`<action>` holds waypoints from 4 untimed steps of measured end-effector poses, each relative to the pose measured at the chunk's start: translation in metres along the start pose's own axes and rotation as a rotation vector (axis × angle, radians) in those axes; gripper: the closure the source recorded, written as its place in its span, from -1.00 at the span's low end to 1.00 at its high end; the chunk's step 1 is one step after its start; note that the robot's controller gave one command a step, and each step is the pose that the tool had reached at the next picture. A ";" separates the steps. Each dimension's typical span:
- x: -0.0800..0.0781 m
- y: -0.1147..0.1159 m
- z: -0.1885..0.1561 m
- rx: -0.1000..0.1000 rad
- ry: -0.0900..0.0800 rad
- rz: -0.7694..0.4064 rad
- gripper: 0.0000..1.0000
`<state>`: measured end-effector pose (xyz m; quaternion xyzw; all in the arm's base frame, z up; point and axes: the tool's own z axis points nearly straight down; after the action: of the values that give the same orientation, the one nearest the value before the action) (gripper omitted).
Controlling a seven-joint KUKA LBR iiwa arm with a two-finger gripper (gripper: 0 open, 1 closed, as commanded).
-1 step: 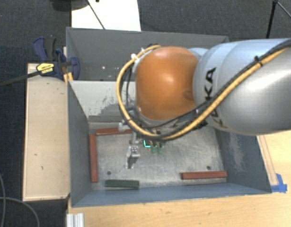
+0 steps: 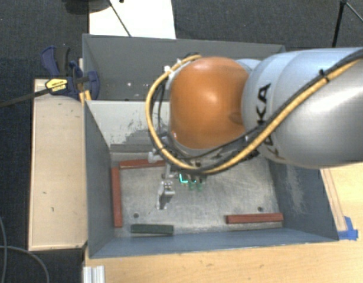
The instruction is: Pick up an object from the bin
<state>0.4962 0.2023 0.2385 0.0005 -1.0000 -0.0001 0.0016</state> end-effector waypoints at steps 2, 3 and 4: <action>0.005 -0.013 0.059 -0.002 -0.011 -0.086 -1.00; -0.046 0.001 0.078 0.000 -0.004 -0.265 -1.00; -0.061 -0.028 0.099 0.000 -0.008 -0.298 -1.00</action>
Offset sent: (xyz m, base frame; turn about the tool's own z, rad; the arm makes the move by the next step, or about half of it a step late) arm -0.0199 -0.0138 -0.1230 -0.1266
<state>0.5574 0.1739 0.1393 0.1491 -0.9888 -0.0006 -0.0026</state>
